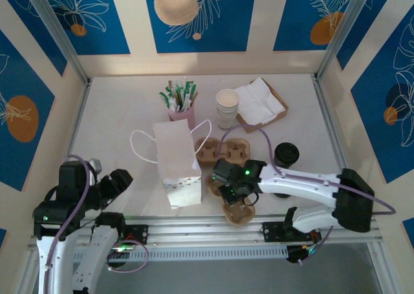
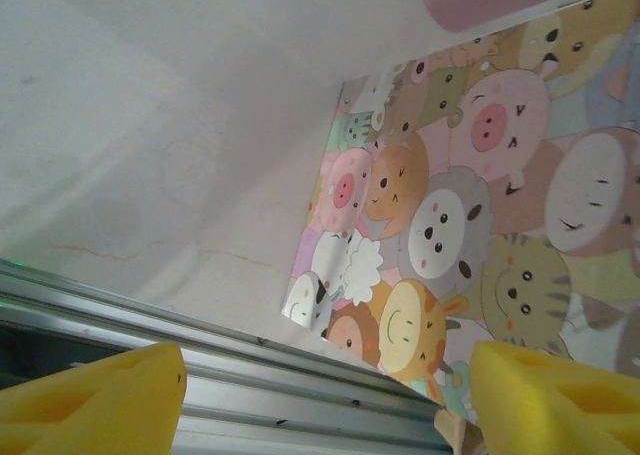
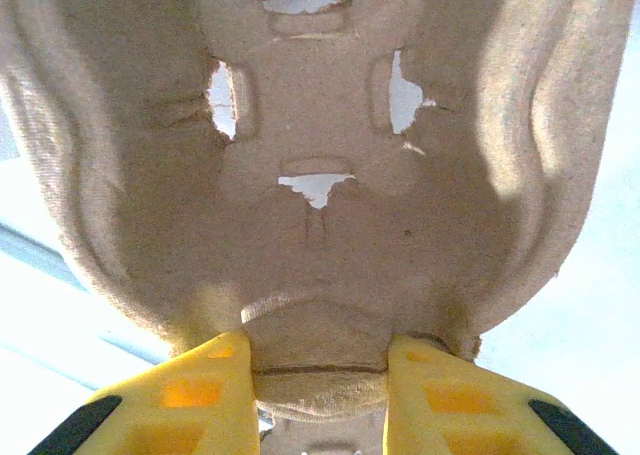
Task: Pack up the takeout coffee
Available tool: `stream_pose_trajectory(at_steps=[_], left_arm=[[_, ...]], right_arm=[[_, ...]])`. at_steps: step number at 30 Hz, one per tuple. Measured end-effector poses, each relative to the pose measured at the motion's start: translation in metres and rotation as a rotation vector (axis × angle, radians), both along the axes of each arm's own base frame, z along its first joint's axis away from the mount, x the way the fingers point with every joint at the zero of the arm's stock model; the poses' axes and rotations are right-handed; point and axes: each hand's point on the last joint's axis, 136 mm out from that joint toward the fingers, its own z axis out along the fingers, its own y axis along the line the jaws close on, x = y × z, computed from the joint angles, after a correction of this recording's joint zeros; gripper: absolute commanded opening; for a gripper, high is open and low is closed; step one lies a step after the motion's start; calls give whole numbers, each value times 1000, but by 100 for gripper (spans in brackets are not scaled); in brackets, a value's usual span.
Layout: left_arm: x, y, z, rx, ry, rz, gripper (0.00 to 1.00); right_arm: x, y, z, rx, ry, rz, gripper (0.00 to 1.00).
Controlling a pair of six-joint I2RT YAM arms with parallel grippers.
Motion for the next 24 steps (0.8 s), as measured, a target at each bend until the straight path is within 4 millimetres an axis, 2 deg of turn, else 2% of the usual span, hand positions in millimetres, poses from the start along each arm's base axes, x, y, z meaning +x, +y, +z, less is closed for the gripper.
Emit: stream_pose_trajectory(at_steps=[3,8,11,14,18,24], left_arm=[[5,-6,-20,-65,27,27,71],[20,-19,-51,-188,74,68,68],[31,-27,-65,-263,84,87,65],[41,-32,-77,-308,100,100,58],[52,-40,-89,-336,122,87,54],[56,-61,-114,-327,170,1,53]], right_arm=[[1,-9,23,78,-22,-89,31],[-1,-38,59,171,-48,-258,30],[-1,-56,89,243,-87,-352,30],[1,-65,123,339,-132,-413,31],[12,-64,172,444,-194,-450,30],[39,-44,255,554,-314,-433,30]])
